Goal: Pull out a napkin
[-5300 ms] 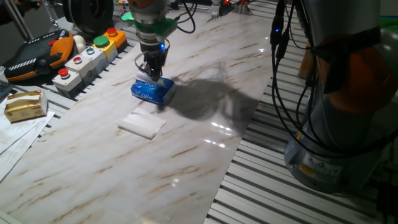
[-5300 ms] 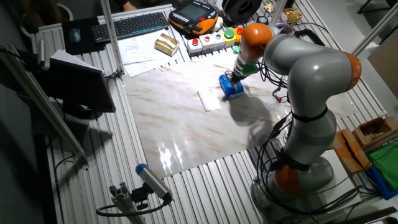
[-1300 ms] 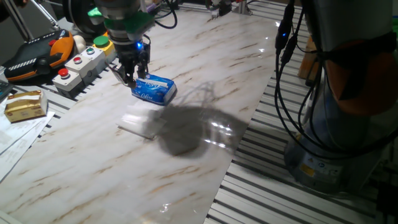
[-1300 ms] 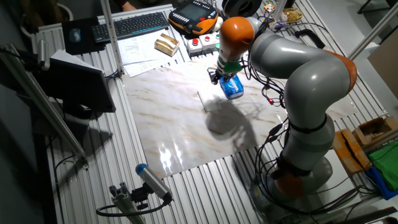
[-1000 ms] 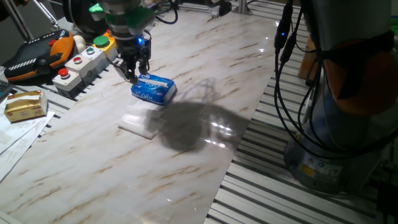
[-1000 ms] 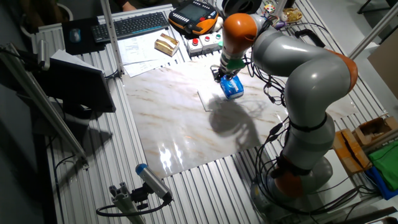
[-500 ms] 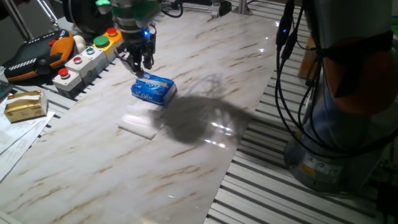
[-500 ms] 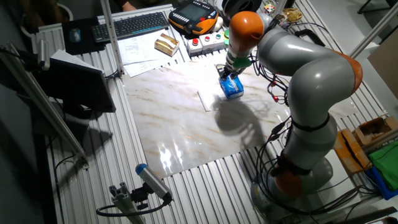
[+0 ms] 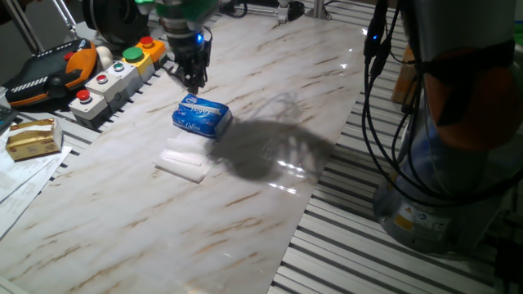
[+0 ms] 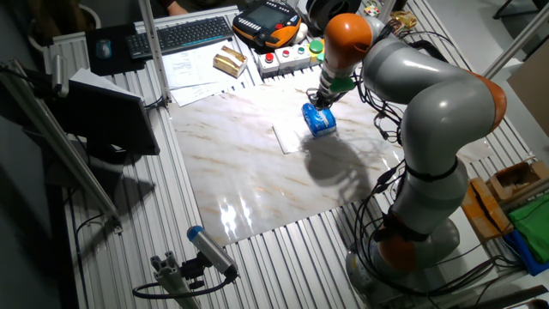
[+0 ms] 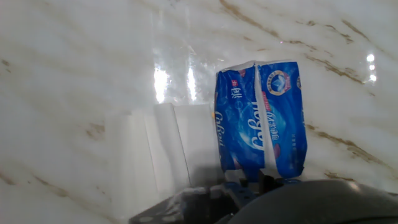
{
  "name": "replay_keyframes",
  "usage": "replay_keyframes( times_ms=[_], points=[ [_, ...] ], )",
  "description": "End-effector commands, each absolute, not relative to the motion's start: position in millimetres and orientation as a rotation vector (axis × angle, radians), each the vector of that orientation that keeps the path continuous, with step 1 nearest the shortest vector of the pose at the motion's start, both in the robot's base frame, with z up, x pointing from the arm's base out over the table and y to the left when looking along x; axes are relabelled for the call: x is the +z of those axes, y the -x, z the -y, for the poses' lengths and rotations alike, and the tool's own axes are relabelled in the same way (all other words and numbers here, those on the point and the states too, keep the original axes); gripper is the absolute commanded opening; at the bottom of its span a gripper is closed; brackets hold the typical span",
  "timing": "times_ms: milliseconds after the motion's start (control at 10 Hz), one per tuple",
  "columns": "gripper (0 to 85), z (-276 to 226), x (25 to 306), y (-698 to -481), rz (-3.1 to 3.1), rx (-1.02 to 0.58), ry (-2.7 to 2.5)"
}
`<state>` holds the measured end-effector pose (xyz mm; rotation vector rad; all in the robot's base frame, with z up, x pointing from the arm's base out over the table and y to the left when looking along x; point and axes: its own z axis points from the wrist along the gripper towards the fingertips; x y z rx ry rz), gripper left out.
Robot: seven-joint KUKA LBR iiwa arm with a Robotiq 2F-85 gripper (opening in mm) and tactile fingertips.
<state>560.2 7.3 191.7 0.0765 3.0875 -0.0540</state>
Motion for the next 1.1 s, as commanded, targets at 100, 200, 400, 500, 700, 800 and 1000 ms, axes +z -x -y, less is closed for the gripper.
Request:
replay_keyframes(
  times_ms=[100,200,400,500,700,800,1000],
  points=[
    [0.7,-8.5,197.4,-556.0,-3.086,-0.061,-0.09],
    [0.7,-9.6,198.8,-554.7,-3.086,-0.061,-0.095],
    [0.7,-11.8,201.0,-553.5,-3.089,-0.057,-0.097],
    [0.7,-12.9,200.9,-554.1,-3.089,-0.057,-0.1],
    [0.7,-11.9,200.5,-554.4,-3.087,-0.068,-0.09],
    [0.7,-12.3,200.4,-554.4,-3.092,-0.064,-0.09],
    [0.7,-12.2,200.0,-554.9,-3.092,-0.066,-0.09]
  ],
)
